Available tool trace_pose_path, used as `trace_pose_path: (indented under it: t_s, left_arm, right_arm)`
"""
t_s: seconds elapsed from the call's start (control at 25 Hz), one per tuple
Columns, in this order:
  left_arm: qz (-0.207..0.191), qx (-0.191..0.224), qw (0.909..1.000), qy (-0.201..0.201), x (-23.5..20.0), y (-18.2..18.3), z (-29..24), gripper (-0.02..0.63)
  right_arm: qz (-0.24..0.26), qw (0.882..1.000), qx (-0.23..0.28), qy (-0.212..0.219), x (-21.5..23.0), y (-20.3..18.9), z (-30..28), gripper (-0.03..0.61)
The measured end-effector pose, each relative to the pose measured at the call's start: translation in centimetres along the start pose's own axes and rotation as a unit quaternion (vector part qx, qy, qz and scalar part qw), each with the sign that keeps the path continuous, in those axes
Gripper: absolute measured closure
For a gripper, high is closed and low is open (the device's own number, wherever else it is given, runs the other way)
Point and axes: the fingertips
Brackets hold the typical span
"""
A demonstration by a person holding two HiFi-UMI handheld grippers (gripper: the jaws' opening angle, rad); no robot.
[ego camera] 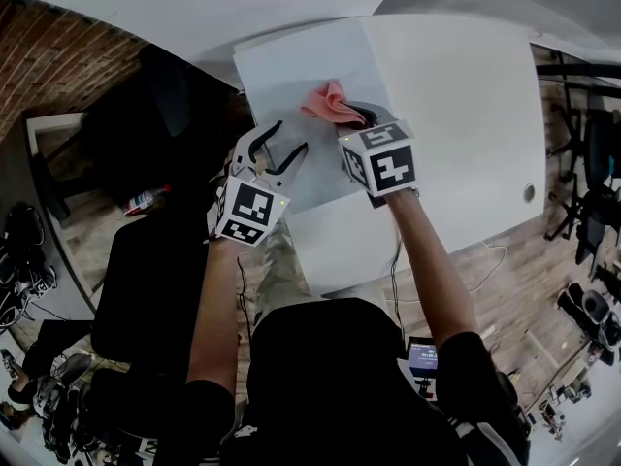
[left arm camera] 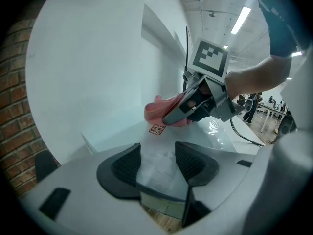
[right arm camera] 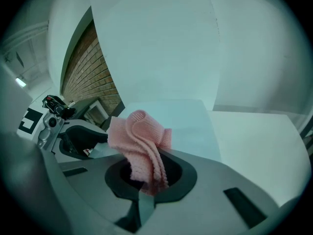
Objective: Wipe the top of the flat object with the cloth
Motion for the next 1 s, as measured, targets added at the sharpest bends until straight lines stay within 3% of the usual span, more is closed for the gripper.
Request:
trace_pose_path:
  t_s: [0.4, 0.84, 1.0]
  left_arm:
    - [0.000, 0.000, 1.0000, 0.000, -0.1, 0.0, 0.0, 0.399]
    - [-0.009, 0.015, 0.9998, -0.007, -0.5, 1.4, 0.0, 0.399]
    - [-0.005, -0.011, 0.9999, -0.011, -0.2, 0.8, 0.5, 0.399]
  right_arm:
    - [-0.018, 0.999, 0.002, -0.036, 4.0, -0.5, 1.6, 0.534]
    - [-0.021, 0.999, -0.001, -0.037, 3.9, -0.4, 1.8, 0.534]
    - [-0.017, 0.999, -0.002, -0.031, 3.0, -0.3, 2.7, 0.534]
Point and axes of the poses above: the fingertips, and each gripper's own axes: z backward along the fingers, x to its right, y out of its top, and after that the axes turned 6 degrees about x, right-handed
